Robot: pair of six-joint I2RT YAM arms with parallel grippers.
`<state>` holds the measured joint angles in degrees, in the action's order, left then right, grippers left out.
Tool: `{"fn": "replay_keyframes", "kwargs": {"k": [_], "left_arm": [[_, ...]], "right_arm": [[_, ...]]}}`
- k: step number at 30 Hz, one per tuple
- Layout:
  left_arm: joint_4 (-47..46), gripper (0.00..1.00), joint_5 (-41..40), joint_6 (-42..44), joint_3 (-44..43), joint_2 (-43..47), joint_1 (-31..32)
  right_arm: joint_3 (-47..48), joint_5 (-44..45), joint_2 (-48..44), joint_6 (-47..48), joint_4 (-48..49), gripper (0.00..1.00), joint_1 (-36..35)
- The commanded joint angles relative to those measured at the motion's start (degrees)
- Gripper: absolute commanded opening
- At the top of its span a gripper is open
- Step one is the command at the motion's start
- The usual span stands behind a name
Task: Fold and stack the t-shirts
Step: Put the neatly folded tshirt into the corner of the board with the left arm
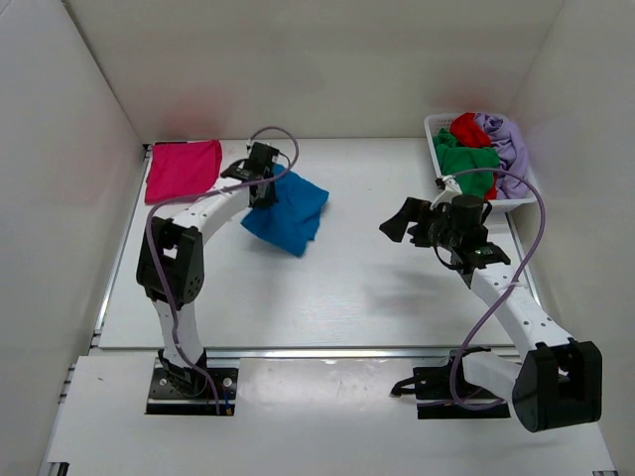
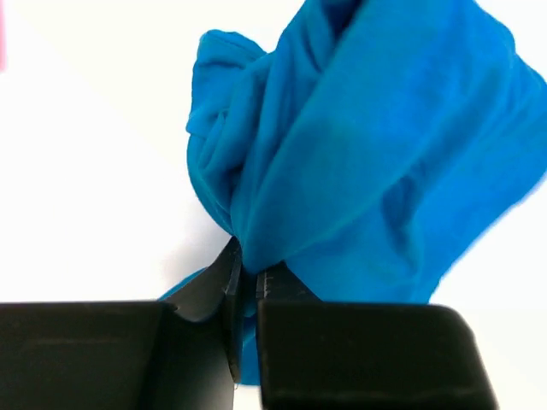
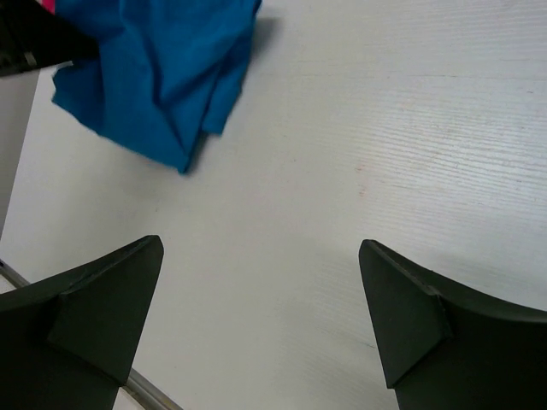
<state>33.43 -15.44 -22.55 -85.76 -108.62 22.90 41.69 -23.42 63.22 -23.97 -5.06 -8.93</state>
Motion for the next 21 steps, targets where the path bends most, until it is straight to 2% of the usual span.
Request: {"fn": "replay_keyframes", "kwargs": {"k": [1,10,14,16,19,21], "left_arm": [[4.36,0.00,-8.81,9.01,-6.96,-1.86,-3.20],[6.55,0.00,-9.51,15.50,-24.18,-10.12,-10.06],[10.24,0.00,-11.89,19.46,-35.25,-15.65,-12.08],[13.22,0.00,-11.89,20.69,-44.10,-20.38,-14.01],[14.38,0.00,-8.38,19.04,-49.85,-22.77,-17.69],[15.08,0.00,-9.59,20.08,-54.15,-25.23,-19.37]], "right_arm": [[-0.03,-0.93,-2.75,-0.38,1.46,0.97,-1.18],[-0.39,-1.28,-4.86,-0.20,0.93,0.97,-2.32],[0.14,-2.33,-4.86,0.23,0.05,0.97,-2.06],[0.32,-2.07,-4.95,0.24,0.05,0.96,-1.88],[0.14,-2.07,-4.51,0.50,-0.21,0.97,-2.58],[0.14,-2.33,-3.64,0.85,-1.17,0.96,-3.28]]}}
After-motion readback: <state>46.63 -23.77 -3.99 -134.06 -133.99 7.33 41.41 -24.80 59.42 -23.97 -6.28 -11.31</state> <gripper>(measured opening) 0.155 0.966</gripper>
